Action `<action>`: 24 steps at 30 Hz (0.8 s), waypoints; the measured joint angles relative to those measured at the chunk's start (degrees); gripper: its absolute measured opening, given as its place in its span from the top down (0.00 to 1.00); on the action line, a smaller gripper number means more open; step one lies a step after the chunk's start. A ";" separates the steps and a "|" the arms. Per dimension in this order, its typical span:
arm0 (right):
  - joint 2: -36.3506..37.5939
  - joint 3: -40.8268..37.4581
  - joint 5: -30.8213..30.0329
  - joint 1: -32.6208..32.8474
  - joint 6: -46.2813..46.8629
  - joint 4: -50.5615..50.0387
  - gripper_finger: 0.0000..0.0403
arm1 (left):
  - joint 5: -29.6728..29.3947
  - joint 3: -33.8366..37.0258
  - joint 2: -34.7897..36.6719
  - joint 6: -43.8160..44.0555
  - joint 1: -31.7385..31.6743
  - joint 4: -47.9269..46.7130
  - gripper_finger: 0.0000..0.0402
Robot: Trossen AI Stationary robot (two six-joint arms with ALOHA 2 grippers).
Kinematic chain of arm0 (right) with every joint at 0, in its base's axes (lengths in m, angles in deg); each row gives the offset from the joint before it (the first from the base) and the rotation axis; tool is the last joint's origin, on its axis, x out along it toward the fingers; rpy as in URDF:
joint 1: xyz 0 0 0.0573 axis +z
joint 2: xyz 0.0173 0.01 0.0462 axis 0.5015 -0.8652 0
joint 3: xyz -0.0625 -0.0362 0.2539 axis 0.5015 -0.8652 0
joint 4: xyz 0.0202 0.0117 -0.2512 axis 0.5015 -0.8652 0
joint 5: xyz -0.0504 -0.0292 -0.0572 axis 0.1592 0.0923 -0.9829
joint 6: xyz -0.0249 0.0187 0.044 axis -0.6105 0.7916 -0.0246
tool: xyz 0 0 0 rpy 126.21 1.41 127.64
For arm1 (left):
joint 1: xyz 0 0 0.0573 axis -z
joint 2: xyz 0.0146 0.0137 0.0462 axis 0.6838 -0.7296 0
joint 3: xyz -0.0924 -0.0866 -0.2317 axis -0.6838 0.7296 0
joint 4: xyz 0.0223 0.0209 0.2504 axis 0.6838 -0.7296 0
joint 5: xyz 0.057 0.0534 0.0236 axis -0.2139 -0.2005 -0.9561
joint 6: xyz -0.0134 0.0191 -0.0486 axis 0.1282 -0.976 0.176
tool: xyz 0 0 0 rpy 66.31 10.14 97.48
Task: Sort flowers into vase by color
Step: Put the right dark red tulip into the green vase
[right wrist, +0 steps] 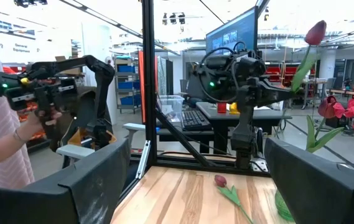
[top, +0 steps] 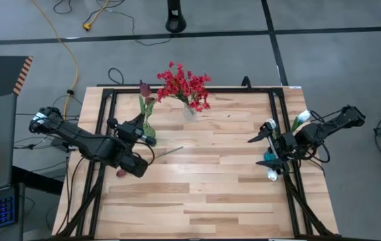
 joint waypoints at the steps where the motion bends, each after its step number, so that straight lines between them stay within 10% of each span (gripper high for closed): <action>1: 0.00 0.00 0.00 -0.01 -0.12 0.00 0.01 | 0.09 0.00 -0.48 -1.92 0.69 2.14 1.00; 9: 0.00 0.00 0.00 -0.01 -0.11 0.02 0.01 | 11.61 0.00 -8.70 -23.69 1.05 25.30 1.00; 18: -0.01 0.00 0.00 -0.01 -0.10 0.01 0.01 | 35.13 0.00 -13.43 -72.14 -4.13 71.44 1.00; 24: 0.01 0.00 0.00 -0.01 0.12 -0.30 0.01 | 40.98 1.69 -7.63 -84.08 -7.37 77.78 1.00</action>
